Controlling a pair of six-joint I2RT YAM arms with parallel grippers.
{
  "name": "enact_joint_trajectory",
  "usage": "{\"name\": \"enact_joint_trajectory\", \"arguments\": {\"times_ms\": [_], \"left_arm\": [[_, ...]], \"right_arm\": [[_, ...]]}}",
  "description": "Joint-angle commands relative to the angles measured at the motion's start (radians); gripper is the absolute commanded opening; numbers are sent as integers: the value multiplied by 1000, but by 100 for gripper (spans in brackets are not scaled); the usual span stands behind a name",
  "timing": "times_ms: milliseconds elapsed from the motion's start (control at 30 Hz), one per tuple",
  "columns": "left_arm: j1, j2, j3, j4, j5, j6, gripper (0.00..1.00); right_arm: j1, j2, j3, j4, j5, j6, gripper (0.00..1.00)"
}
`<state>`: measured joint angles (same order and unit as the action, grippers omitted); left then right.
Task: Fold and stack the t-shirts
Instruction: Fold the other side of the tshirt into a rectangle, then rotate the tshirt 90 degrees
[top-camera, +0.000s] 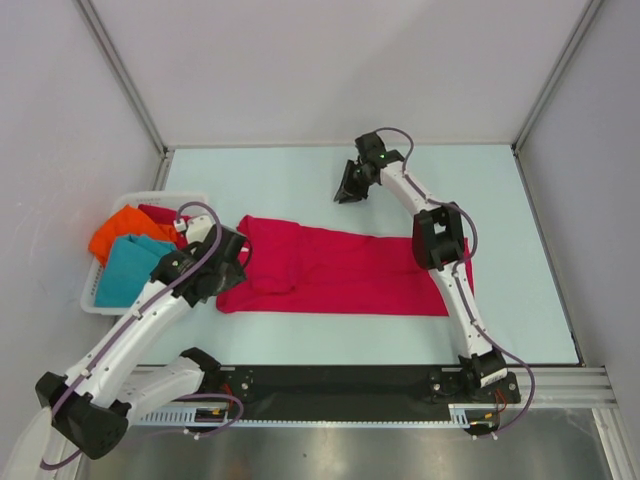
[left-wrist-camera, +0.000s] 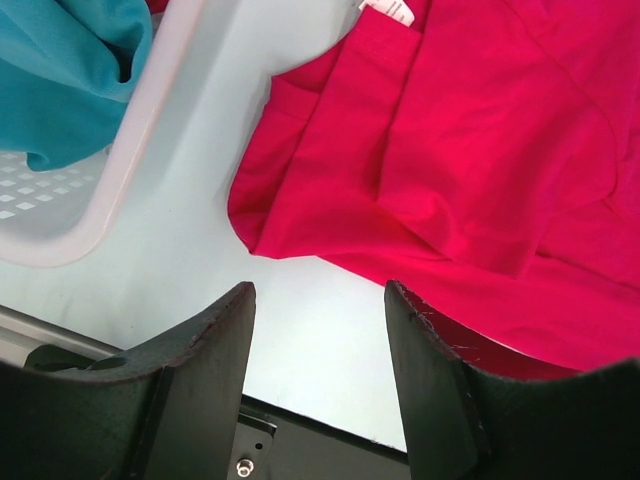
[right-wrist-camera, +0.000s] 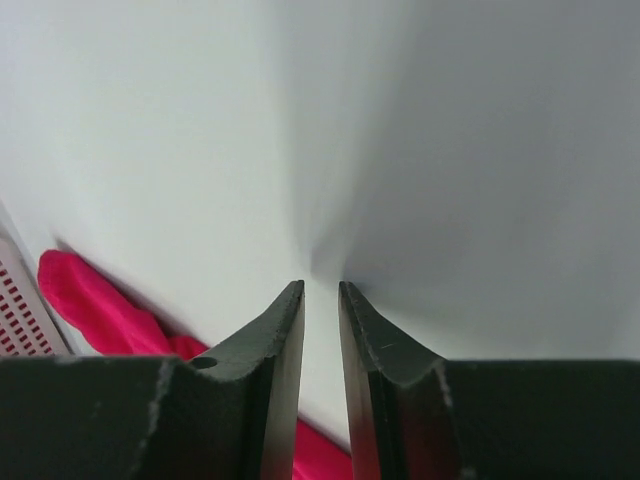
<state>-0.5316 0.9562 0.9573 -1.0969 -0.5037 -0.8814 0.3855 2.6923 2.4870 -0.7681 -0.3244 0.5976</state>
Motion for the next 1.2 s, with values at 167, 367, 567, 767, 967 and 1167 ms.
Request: {"name": "enact_joint_trajectory", "arguments": {"times_ms": [167,367,567,767,967,1167], "left_arm": [[2,9,-38,71,16,24,61],[2,0,-66,100,33,30,61],[2,-5,-77,114,45,36,61],[1,-8,-75,112,39,44,61],[4,4,-66,115,34,53,61],[15,7,-60,114,28,68,61]], "right_arm": [[133,-64,-34,-129,32,-102,28],[191,-141,-74,-137,-33,-120,30],[231,-99,-71,-140,-82,-128,31],[236,-39,-36,-131,-114,-124,31],[227,-57,-95,-73,-82,-125,0],[181,-111,-114,-36,85,-102,0]]}}
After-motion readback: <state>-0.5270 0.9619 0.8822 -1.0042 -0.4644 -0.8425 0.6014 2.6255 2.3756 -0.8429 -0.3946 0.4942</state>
